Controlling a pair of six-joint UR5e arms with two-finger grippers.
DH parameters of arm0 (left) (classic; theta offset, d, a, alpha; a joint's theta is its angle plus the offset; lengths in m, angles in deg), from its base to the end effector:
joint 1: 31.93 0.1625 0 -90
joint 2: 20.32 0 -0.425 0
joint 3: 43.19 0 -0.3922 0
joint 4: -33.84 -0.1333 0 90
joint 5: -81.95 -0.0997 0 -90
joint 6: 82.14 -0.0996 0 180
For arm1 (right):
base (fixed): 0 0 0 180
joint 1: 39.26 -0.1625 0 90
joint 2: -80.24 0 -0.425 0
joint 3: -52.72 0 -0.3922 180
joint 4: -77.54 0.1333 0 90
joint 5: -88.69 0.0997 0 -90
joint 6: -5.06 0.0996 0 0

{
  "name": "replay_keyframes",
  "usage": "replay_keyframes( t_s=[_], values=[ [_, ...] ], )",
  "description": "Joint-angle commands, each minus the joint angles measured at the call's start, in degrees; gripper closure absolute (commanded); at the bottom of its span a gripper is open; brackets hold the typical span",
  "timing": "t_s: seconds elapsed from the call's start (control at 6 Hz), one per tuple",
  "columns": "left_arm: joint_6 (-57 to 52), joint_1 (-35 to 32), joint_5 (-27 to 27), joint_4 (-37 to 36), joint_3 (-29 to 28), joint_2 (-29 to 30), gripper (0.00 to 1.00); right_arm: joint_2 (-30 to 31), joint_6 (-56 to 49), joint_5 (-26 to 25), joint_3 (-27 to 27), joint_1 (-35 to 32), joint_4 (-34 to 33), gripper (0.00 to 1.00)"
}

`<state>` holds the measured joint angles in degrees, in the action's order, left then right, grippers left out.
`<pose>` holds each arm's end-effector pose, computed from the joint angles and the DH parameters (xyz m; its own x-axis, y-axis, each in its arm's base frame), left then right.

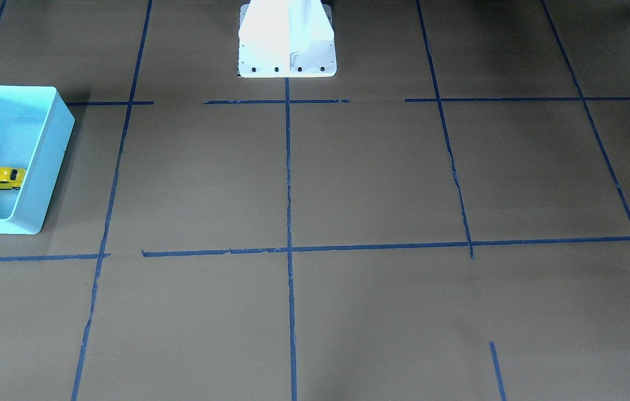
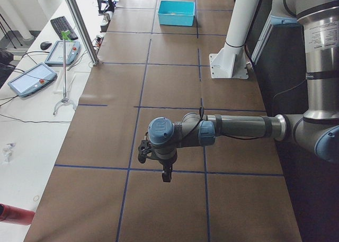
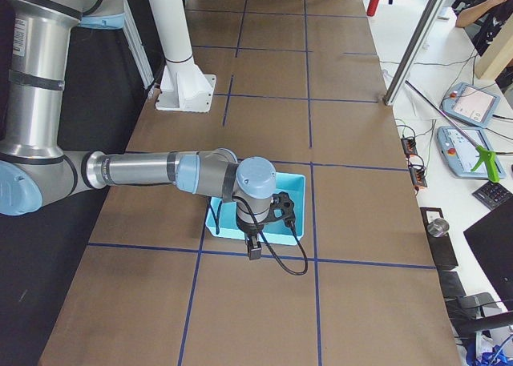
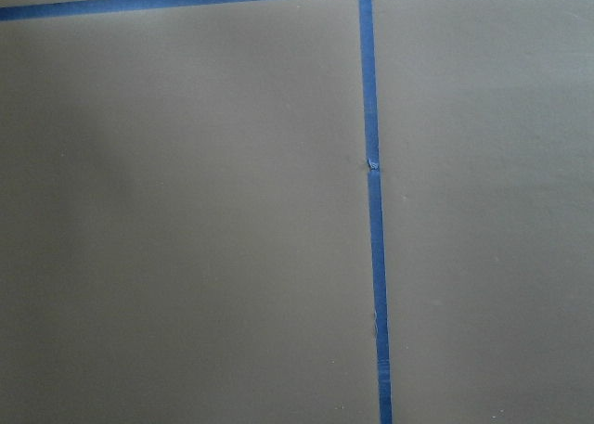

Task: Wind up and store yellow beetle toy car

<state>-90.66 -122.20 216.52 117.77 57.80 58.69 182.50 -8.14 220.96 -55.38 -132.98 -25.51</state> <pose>-0.0653 -0.4025 0.6608 0.7049 0.0706 -0.7058 -0.1009 0.9949 -0.0012 0.0914 -0.3845 0.6235 0.7283 -0.0973 0.6783 0.1047 0.9940 0.0302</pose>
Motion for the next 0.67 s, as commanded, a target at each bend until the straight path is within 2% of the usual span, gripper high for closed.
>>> replay_keyframes(
  t_s=[0.0, 0.33, 0.5],
  values=[
    [0.00, 0.00, 0.00, 0.00, 0.00, 0.00, 0.00, 0.04, 17.56, 0.01, -0.36, -0.51, 2.04, 0.00],
    [0.00, 0.00, 0.00, 0.00, 0.00, 0.09, 0.00, 0.30, 17.86, 0.27, 0.17, -0.51, 2.06, 0.00],
    [0.00, 0.09, 0.09, 0.00, 0.00, 0.09, 0.00, 0.04, 17.69, 0.36, 2.60, -0.42, 2.14, 0.00]
  ],
)
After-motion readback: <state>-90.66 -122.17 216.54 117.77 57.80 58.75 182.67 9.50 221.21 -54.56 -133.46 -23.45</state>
